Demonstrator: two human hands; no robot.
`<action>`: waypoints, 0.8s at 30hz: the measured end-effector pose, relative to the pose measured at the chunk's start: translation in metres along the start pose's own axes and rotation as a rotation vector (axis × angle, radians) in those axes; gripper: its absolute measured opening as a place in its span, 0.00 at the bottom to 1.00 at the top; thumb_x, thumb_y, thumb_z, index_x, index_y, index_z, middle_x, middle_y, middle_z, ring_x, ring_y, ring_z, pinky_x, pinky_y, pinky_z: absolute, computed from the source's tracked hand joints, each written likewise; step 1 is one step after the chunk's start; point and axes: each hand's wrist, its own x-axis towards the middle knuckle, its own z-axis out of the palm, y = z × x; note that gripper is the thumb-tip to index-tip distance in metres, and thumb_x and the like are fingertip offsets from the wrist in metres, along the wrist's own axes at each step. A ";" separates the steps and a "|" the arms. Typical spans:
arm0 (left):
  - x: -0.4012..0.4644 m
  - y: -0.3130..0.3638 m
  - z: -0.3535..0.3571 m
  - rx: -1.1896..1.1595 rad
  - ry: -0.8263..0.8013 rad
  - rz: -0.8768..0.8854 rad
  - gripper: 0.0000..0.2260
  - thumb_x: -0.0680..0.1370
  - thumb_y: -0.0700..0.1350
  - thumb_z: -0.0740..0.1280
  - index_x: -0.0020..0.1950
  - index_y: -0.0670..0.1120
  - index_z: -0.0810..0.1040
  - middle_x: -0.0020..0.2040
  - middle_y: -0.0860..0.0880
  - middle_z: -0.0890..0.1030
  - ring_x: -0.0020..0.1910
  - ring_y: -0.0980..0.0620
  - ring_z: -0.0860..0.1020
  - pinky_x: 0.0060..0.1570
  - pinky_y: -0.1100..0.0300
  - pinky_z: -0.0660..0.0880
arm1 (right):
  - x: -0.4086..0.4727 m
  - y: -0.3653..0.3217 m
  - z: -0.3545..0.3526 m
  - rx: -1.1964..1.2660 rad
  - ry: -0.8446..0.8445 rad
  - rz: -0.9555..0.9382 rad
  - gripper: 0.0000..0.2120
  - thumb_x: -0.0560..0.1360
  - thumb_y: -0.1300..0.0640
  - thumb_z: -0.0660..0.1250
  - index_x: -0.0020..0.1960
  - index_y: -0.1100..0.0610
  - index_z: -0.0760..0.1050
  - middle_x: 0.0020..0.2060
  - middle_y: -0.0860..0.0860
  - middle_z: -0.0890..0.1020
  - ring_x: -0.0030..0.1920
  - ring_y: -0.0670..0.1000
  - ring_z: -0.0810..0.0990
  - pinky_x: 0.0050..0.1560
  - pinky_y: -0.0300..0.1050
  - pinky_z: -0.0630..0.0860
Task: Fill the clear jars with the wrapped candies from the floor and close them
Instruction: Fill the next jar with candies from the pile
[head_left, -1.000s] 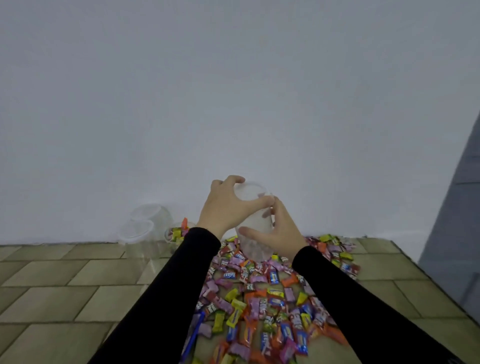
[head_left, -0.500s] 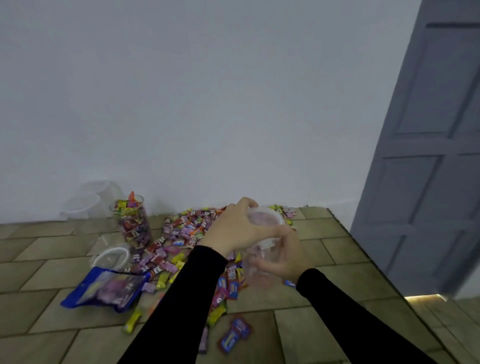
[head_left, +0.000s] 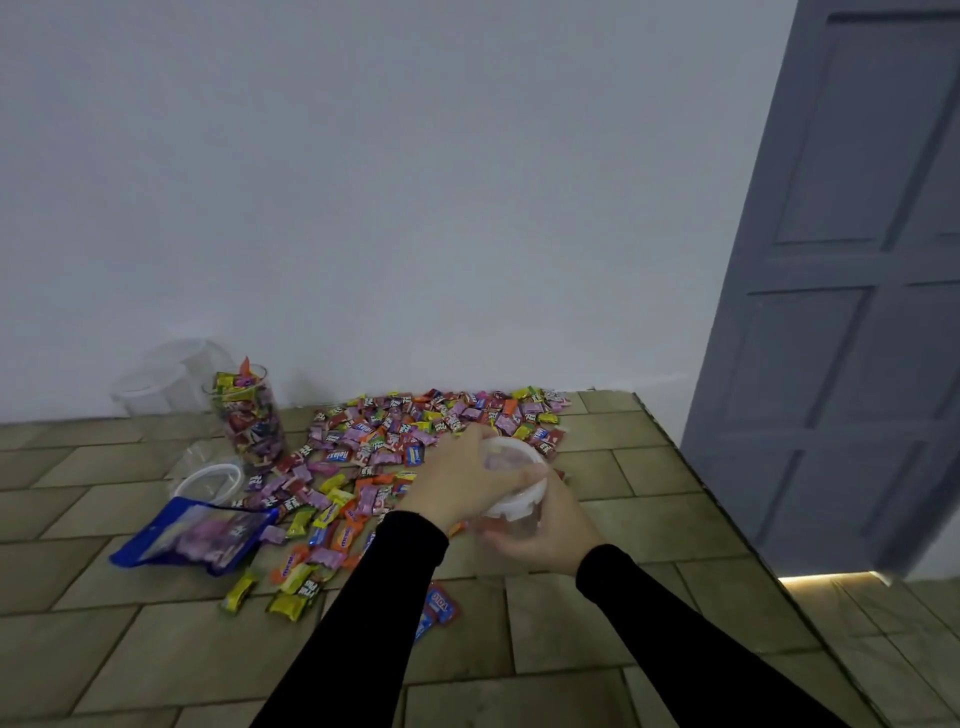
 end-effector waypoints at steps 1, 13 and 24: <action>0.000 -0.002 0.003 -0.015 0.022 -0.004 0.38 0.67 0.70 0.68 0.72 0.53 0.65 0.66 0.48 0.68 0.64 0.47 0.70 0.62 0.50 0.72 | 0.001 0.001 0.000 0.016 -0.010 0.004 0.31 0.67 0.65 0.77 0.65 0.51 0.70 0.57 0.45 0.81 0.59 0.46 0.79 0.57 0.43 0.76; -0.017 -0.023 0.001 -0.456 0.280 -0.138 0.19 0.78 0.56 0.66 0.38 0.41 0.70 0.34 0.42 0.70 0.28 0.48 0.68 0.24 0.63 0.70 | 0.005 0.010 0.006 0.162 0.002 0.119 0.34 0.64 0.67 0.78 0.58 0.43 0.66 0.55 0.41 0.77 0.54 0.33 0.76 0.49 0.26 0.71; -0.031 -0.009 0.013 -0.093 0.513 -0.119 0.21 0.73 0.64 0.67 0.47 0.46 0.74 0.44 0.50 0.75 0.40 0.53 0.73 0.39 0.58 0.70 | 0.009 0.015 0.014 0.223 0.034 0.193 0.40 0.63 0.62 0.80 0.66 0.49 0.62 0.60 0.49 0.77 0.57 0.42 0.79 0.50 0.35 0.77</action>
